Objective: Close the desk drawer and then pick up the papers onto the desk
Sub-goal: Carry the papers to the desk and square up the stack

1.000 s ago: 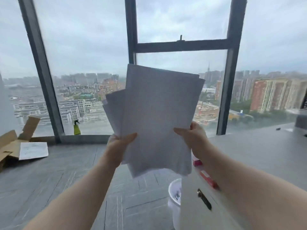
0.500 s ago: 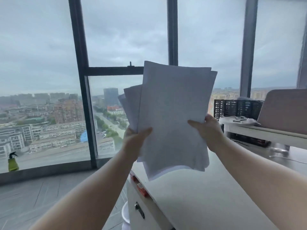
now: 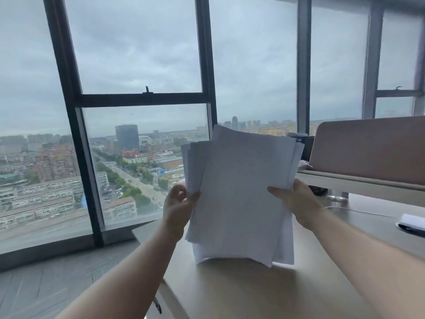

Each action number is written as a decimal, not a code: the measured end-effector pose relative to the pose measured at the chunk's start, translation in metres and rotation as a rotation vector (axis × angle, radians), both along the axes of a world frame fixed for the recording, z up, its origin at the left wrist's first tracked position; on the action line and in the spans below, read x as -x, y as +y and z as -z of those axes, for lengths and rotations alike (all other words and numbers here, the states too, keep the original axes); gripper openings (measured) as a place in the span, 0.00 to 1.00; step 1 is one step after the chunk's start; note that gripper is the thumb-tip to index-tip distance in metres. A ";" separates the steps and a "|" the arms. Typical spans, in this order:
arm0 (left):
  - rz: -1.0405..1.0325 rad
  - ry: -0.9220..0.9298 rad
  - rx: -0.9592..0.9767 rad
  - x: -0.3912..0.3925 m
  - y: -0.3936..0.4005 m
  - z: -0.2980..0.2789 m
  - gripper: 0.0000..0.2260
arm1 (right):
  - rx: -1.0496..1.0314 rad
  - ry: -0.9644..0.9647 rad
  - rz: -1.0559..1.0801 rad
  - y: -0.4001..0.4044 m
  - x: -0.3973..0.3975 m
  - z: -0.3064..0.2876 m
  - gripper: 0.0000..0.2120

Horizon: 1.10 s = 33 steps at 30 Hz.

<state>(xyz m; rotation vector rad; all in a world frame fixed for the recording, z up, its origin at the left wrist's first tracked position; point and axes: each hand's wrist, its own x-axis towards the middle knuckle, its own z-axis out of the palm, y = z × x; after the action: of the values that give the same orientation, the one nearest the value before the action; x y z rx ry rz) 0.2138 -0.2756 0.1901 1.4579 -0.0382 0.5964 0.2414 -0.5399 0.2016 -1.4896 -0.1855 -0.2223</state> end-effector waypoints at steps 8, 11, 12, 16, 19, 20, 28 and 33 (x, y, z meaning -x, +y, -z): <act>0.288 0.109 0.004 0.003 0.004 -0.004 0.07 | -0.116 -0.004 -0.132 0.008 0.007 -0.001 0.19; 0.293 0.103 0.027 0.002 -0.006 -0.011 0.03 | -0.136 -0.056 -0.120 0.015 0.005 -0.003 0.31; 0.289 0.096 0.038 0.001 -0.009 -0.015 0.02 | -0.156 -0.069 -0.112 0.017 0.005 -0.004 0.35; 0.239 0.001 0.064 -0.003 -0.025 -0.035 0.04 | -0.167 -0.108 -0.088 0.021 0.004 -0.012 0.25; 0.234 -0.073 0.065 -0.010 -0.027 -0.043 0.09 | -0.176 -0.100 -0.052 0.014 0.001 -0.022 0.15; 0.218 -0.077 0.046 -0.011 -0.026 -0.042 0.13 | -0.149 -0.108 -0.047 0.011 -0.001 -0.022 0.16; 0.319 0.051 -0.038 -0.014 -0.027 0.016 0.11 | -0.130 -0.040 -0.144 0.011 0.000 0.018 0.18; 0.215 0.070 0.019 -0.021 -0.032 0.011 0.12 | -0.132 -0.049 -0.128 0.020 -0.004 0.019 0.12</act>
<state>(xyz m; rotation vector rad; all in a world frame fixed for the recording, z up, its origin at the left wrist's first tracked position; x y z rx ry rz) 0.2344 -0.3074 0.1791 1.4328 -0.1326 0.3691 0.2456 -0.5196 0.1822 -1.3367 -0.2991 -0.1650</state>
